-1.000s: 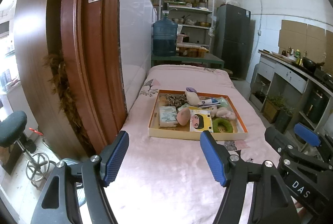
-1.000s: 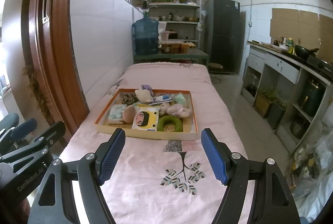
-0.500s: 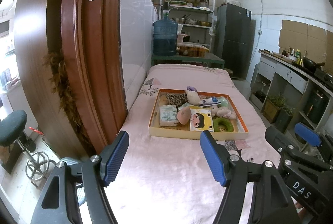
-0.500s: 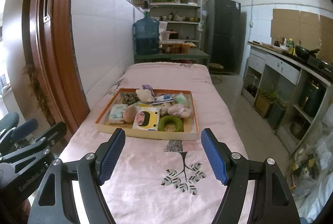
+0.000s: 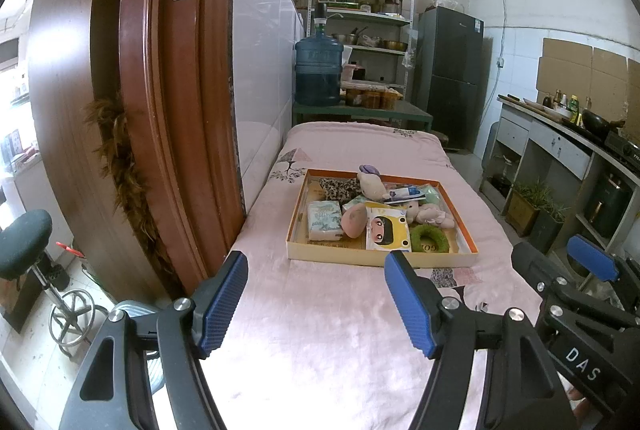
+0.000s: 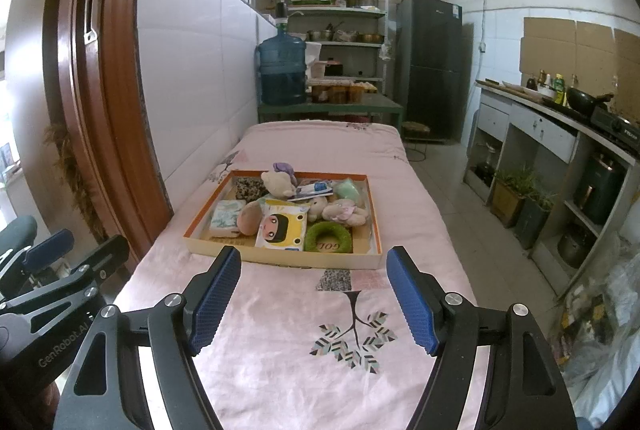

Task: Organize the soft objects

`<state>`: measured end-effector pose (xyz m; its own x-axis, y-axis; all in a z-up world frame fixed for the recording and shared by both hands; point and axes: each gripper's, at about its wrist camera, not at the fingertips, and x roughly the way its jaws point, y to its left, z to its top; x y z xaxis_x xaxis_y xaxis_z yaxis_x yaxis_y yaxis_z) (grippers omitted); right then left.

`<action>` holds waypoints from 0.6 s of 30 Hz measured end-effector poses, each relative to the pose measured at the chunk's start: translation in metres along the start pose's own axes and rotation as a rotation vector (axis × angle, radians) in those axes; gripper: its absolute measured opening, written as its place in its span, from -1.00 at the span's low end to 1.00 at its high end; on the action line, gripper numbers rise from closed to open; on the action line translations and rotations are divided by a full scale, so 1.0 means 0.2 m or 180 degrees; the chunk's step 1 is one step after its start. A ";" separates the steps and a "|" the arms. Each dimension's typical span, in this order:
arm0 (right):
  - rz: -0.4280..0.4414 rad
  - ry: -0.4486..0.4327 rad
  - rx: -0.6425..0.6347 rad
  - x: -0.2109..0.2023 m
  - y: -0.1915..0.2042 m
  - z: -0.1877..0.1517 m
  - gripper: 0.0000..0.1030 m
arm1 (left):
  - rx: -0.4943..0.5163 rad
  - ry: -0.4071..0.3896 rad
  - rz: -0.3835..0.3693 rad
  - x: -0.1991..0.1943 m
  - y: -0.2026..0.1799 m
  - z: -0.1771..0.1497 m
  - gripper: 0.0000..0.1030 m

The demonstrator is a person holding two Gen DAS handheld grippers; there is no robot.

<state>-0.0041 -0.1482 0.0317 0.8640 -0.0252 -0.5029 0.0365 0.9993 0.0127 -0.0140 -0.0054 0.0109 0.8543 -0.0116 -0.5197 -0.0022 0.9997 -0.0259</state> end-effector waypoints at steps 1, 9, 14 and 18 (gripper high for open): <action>0.0001 0.0001 0.0001 0.00 0.00 0.00 0.49 | -0.0002 0.0000 -0.0007 0.00 0.00 0.00 0.38; 0.0002 -0.0002 0.0000 0.00 0.00 0.00 0.49 | 0.0000 0.0003 -0.0007 0.00 0.00 0.00 0.38; 0.0002 -0.0003 0.0000 0.00 0.00 0.00 0.49 | -0.0001 0.0004 -0.0005 0.00 0.00 0.00 0.38; 0.0005 0.0004 0.0001 0.00 0.00 0.00 0.49 | 0.0001 0.0007 -0.0012 0.00 0.00 0.00 0.38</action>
<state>-0.0049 -0.1476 0.0314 0.8634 -0.0235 -0.5040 0.0353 0.9993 0.0138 -0.0134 -0.0046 0.0102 0.8532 -0.0153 -0.5214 0.0010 0.9996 -0.0276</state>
